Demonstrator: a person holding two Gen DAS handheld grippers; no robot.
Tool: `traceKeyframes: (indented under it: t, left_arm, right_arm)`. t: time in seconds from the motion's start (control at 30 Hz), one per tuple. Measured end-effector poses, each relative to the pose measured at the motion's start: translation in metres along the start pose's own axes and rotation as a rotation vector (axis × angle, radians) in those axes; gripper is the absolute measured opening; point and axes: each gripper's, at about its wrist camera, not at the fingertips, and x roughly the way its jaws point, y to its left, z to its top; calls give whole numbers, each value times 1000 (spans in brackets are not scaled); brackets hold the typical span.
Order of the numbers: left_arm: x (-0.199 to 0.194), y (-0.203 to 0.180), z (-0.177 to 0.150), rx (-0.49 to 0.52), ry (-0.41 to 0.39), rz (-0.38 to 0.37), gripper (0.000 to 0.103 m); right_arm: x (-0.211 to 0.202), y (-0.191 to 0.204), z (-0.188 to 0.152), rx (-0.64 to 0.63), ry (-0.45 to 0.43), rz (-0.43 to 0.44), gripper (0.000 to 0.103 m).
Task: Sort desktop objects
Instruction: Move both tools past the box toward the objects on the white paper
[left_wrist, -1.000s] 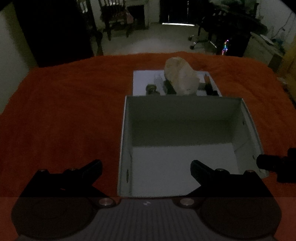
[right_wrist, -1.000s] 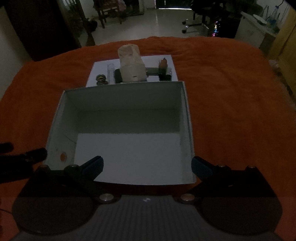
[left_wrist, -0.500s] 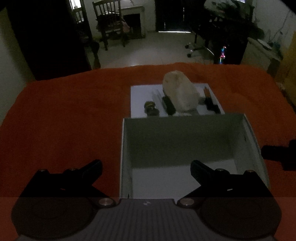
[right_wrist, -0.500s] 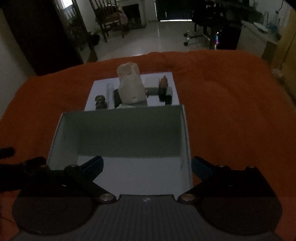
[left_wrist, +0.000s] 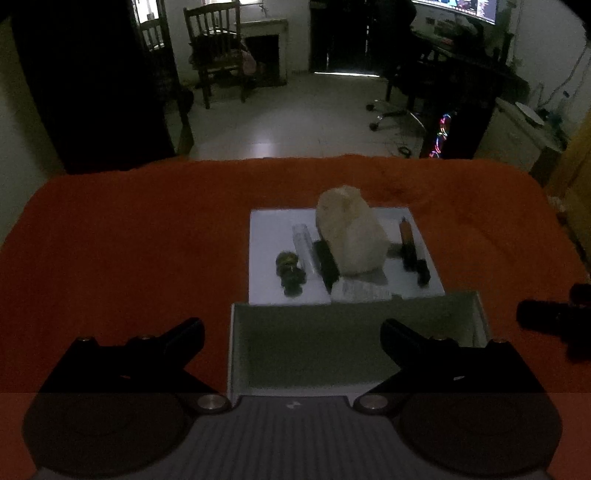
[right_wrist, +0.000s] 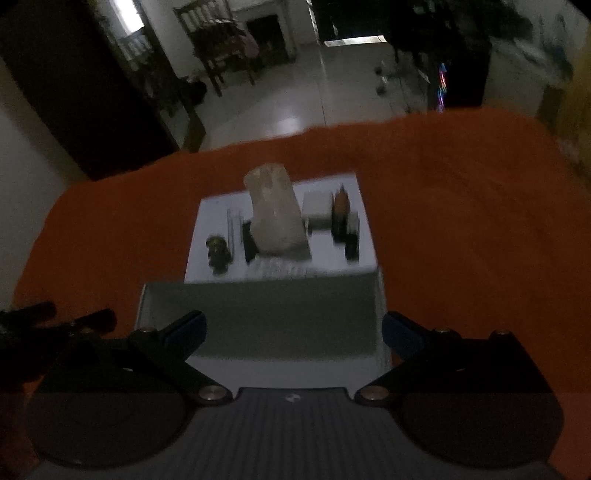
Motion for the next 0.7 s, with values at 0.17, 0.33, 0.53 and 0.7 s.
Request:
traceKeyframes:
  t: [0.17, 0.33, 0.53, 0.7]
  left_arm:
    - [5, 11, 27, -108, -14, -12, 103]
    - [15, 21, 37, -138, -41, 18, 103]
    - [32, 10, 22, -92, -34, 8, 103]
    - [57, 3, 27, -46, -61, 18, 103]
  right_arm:
    - [1, 8, 10, -70, -25, 7, 103]
    - [-2, -4, 20, -39, -94, 65, 103]
    - [14, -30, 14, 120, -76, 193, 103]
    - [32, -46, 8, 181, -26, 231, 103]
